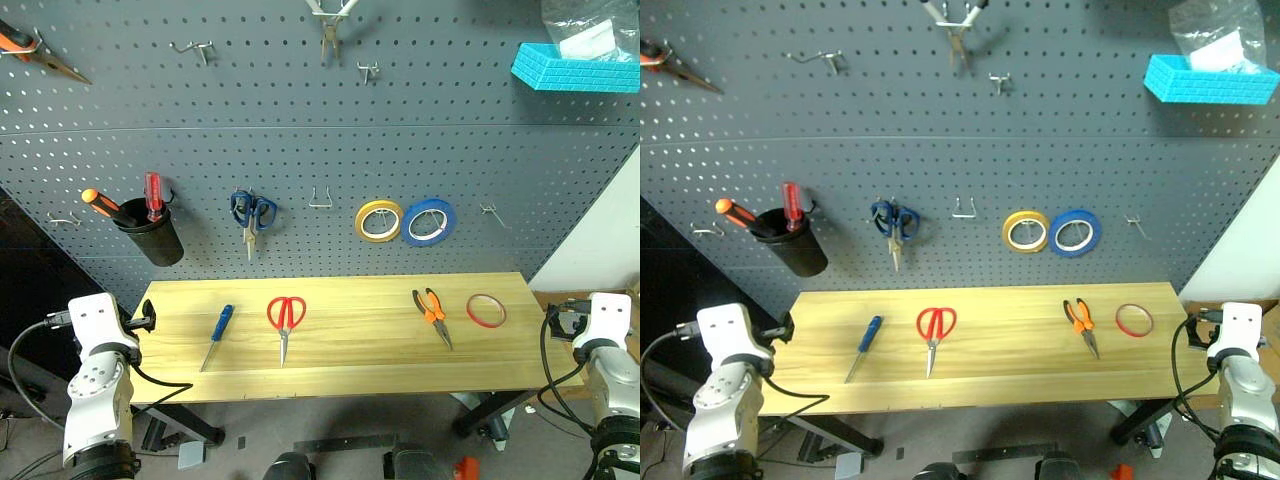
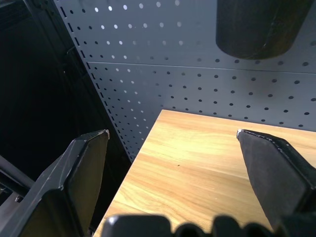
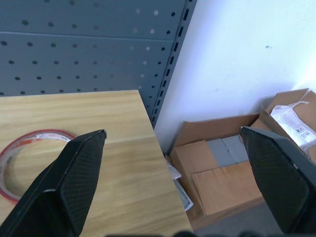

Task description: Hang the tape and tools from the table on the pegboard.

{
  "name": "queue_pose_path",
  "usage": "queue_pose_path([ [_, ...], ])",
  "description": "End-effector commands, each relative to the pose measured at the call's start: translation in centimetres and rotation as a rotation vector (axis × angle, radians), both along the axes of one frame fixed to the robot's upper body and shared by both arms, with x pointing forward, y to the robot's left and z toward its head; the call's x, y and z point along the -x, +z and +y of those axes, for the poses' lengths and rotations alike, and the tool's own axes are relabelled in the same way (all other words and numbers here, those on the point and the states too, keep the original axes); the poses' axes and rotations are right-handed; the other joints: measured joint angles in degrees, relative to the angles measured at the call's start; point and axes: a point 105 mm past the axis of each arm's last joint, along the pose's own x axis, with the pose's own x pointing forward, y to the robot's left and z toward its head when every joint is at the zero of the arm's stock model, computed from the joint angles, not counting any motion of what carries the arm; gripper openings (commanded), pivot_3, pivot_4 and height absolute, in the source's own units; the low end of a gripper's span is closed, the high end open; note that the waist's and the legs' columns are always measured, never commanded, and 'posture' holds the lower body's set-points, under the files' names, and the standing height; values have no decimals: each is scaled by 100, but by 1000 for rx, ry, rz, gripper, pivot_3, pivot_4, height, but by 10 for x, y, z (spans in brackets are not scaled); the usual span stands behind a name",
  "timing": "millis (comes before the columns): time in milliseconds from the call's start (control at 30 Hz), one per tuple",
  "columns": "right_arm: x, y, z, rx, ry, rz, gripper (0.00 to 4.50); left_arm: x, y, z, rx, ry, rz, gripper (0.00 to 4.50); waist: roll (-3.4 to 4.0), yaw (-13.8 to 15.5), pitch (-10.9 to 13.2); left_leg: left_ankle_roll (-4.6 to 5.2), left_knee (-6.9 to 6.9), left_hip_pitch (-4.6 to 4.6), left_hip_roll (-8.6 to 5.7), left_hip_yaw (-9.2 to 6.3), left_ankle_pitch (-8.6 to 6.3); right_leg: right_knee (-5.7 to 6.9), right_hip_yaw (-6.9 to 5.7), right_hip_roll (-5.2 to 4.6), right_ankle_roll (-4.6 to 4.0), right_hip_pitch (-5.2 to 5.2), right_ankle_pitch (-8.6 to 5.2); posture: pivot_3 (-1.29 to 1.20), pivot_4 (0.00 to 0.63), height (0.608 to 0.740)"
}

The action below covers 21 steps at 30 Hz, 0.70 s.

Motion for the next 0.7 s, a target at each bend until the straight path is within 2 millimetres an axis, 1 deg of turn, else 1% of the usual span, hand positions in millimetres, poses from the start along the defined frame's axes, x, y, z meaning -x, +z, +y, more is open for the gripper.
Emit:
queue_pose_path([
  [33, -9, 20, -1, 20, 6, -77, 4500, -3, 23, 4, -103, -23, -48, 4475, 0, 0, 0, 0, 0, 0, 0, 0, 0, 0, 0, 0, 0, 0, 0, -8, 32, 740],
  [133, -11, 21, 0, 18, 16, -81, 4500, -2, 25, 6, -97, -7, -77, 4475, 0, 2, 0, 0, 0, 0, 0, 0, 0, 0, 1, 0, 0, 0, 0, -6, 32, 740],
  [333, -13, 21, 2, 16, 31, -78, 4500, 4, 23, 12, -104, 25, -57, 4475, 0, 2, 0, 0, 0, 0, 0, -1, 0, 0, 1, 0, 0, 0, 0, -5, 29, 740],
  [533, -15, 18, 10, 11, 83, -63, 4500, 6, 21, 11, -68, 14, -56, 4475, 0, 1, 0, 0, 0, 1, 0, 0, 0, 0, 1, 0, 0, 1, 0, -7, 31, 740],
  [633, -18, 17, 28, -3, 180, -55, 4500, 8, 19, 11, -64, 16, -39, 4475, 0, 0, 0, 0, 0, 0, 0, 0, 0, 1, 1, 0, 0, 0, 0, -10, 36, 740],
  [667, -19, 17, 41, 1, 248, -51, 4500, 6, 19, 8, -60, 0, -37, 4475, -1, 0, 1, 0, 0, 1, 0, 0, 0, 1, 1, 0, 0, 0, 0, -11, 42, 740],
  [700, -20, 17, 50, 4, 293, -48, 4500, 6, 20, 6, -56, -12, -36, 4475, -1, 0, 2, 0, 0, 0, 0, -1, 0, 0, 0, 0, 0, 0, 0, -11, 42, 740],
])
